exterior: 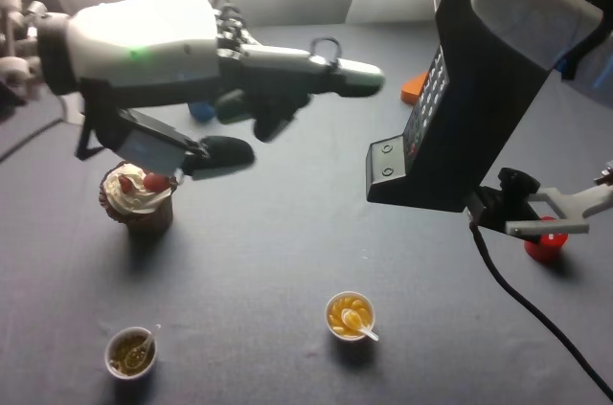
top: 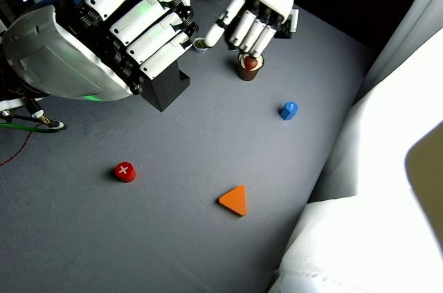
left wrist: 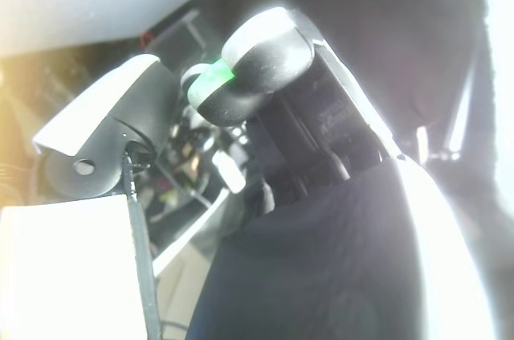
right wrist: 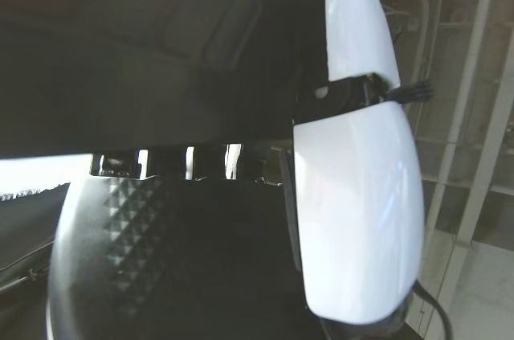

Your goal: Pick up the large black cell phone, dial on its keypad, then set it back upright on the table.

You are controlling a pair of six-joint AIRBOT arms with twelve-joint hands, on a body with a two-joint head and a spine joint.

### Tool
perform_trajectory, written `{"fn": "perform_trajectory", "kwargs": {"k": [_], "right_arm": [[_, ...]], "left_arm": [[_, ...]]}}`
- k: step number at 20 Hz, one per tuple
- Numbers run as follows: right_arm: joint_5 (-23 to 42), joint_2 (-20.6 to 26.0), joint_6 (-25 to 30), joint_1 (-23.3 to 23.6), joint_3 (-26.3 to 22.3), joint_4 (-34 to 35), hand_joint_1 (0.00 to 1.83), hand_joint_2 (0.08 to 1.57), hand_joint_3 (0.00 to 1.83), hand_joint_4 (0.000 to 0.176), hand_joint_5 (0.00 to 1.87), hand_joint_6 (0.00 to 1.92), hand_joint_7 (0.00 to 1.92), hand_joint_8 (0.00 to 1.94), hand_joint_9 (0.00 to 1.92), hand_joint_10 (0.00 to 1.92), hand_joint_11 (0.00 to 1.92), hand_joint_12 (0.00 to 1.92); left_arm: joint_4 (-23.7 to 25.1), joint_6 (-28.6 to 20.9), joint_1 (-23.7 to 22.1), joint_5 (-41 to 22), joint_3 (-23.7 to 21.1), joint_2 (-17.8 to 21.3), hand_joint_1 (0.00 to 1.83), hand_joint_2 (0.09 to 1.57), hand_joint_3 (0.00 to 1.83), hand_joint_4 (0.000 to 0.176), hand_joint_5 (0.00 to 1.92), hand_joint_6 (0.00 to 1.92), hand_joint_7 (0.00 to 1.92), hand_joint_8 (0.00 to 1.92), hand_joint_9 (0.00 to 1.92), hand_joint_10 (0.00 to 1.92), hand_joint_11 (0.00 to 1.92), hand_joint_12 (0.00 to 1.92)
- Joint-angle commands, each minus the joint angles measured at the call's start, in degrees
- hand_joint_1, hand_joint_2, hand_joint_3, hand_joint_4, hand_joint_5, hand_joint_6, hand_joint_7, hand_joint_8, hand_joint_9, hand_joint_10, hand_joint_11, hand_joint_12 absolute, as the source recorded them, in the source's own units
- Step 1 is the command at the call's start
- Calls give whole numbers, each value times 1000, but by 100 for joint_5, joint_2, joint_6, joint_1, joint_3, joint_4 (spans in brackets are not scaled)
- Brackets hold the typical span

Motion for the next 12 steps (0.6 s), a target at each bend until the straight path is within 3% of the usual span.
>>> {"fn": "perform_trajectory", "kwargs": {"k": [1,3,4,8,9,12], "right_arm": [[696,50,117,57,0,-176,1367,1152,0,0,913,983,882,1134,823,1416,640,1466],[696,50,117,57,-14,-183,1364,1162,2,0,872,1037,867,1164,814,1430,640,1444],[696,50,116,57,-22,-192,1362,1171,1,0,878,992,843,1222,789,1477,636,1490],[697,62,102,54,-40,-198,1366,1159,0,0,900,974,866,1196,816,1421,654,1421],[697,63,101,54,-39,-198,1363,1166,2,0,887,998,846,1230,799,1435,633,1425],[697,62,101,49,-34,-199,1364,1162,1,0,907,965,857,1206,792,1446,660,1463]], "left_arm": [[-501,-23,-170,-329,-59,-9,1325,1024,477,124,105,0,716,1581,955,1921,1021,1921],[-501,4,-204,-299,-156,-69,1328,989,559,119,111,0,716,1612,1005,1921,1068,1921],[-505,1,-215,-300,-204,-97,1329,955,652,127,111,0,709,1662,1045,1921,1096,1921],[-538,37,-210,-270,-325,-88,1326,977,597,130,113,0,711,1629,996,1921,1079,1921],[-539,38,-206,-276,-320,-65,1325,987,580,123,116,1,707,1628,990,1921,1070,1921],[-634,-9,-98,-345,-247,80,1323,958,679,127,116,2,693,1699,1059,1921,1139,1921]]}}
